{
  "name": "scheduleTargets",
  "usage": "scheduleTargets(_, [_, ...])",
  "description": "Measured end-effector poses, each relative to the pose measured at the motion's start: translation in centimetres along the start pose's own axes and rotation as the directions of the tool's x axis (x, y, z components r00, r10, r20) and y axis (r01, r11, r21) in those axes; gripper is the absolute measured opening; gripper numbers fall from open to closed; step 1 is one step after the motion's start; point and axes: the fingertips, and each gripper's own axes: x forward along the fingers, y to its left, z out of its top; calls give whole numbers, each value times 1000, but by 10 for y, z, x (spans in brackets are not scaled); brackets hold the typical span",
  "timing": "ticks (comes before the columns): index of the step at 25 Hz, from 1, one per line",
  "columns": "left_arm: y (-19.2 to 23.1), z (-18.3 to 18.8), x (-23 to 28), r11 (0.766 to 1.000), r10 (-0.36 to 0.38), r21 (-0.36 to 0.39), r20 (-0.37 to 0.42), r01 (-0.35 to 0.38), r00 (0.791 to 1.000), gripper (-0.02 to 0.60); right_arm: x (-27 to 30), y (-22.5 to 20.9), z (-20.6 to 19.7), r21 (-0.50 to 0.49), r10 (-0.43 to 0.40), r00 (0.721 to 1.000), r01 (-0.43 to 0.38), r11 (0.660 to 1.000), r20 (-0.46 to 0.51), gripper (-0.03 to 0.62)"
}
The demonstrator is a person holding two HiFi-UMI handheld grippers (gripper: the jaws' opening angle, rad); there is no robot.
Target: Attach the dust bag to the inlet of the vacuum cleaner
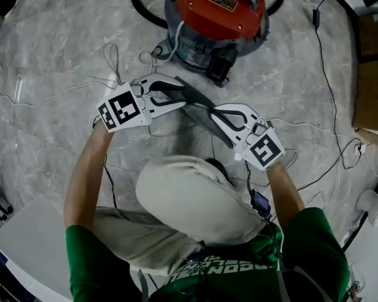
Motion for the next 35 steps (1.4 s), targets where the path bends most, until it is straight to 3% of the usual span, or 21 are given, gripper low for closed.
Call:
scheduleTargets(8, [-18, -15, 8, 999, -50, -26, -77, 48, 996, 107, -5, -12, 1, 51, -67, 998, 65, 997, 23, 14])
scheduleTargets(14, [0, -6, 0, 982, -28, -186, 2, 28, 1000, 96, -4, -13, 12, -7, -26, 999, 26, 1000, 20, 14])
scheduleTargets(16, [5, -4, -1, 979, -14, -205, 8, 15, 1000, 84, -5, -12, 12, -22, -6, 1000, 6, 1000, 10, 14])
scheduleTargets(22, [1, -3, 13, 990, -30, -141, -65, 21, 997, 80, -6, -9, 14, -53, 47, 999, -47, 997, 7, 14])
scheduleTargets(25, [0, 0, 17, 994, -29, -106, -83, 21, 996, 44, -10, -13, 15, -56, 49, 999, -48, 997, 17, 14])
scheduleTargets(35, [8, 23, 15, 999, 32, 45, -141, -26, 990, 17, -20, -41, 28, 53, -64, 989, 57, 997, 131, 14])
